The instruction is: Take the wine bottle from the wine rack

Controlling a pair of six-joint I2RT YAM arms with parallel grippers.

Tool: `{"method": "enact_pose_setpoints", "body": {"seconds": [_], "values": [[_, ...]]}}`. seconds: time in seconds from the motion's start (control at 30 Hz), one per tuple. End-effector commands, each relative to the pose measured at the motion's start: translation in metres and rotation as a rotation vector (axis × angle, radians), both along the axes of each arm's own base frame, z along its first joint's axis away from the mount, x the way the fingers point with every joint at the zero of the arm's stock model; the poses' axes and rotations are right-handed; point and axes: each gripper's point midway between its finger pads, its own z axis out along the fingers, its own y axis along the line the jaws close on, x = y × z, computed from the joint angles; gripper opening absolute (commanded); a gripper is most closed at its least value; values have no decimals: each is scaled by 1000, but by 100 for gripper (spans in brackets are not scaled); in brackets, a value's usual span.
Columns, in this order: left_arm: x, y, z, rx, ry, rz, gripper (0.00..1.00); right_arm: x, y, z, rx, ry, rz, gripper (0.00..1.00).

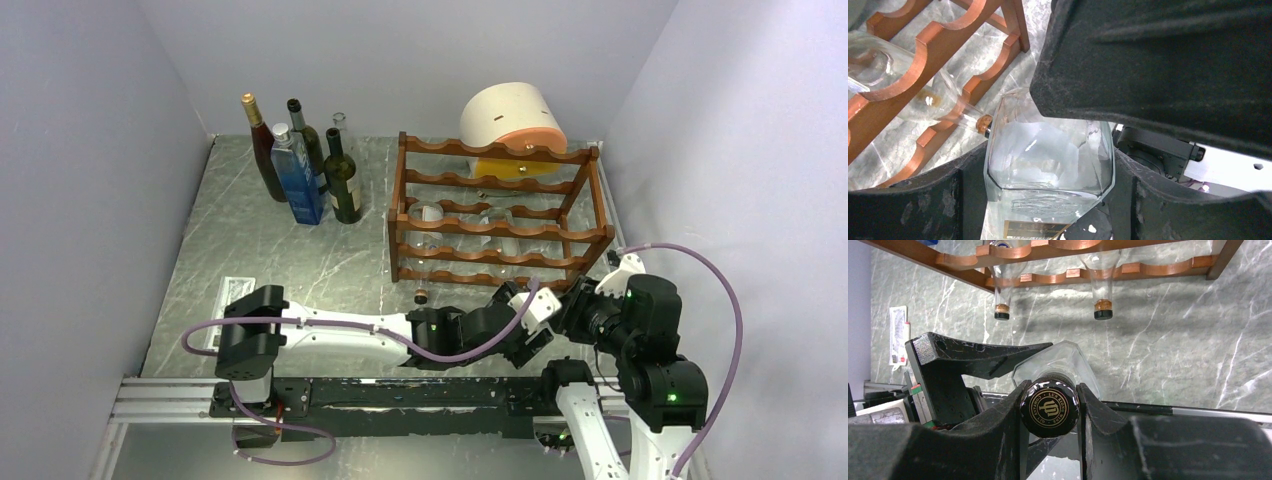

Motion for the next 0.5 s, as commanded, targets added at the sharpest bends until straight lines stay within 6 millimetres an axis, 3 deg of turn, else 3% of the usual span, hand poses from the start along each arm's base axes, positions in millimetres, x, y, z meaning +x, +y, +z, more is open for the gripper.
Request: {"method": "enact_pose_setpoints", "body": {"seconds": [0.0,0.1,0.33,0.47], "values": [[27,15,24,-64,-53,112,28,0,13,25,53,-101,63,30],[26,25,27,-69,-48,113,17,2,15,25,56,-94,70,46],[22,61,27,-84,-11,134,9,10,24,42,100,-120,104,88],[21,84,37,-108,6,152,7,16,27,62,113,-165,118,100]]}}
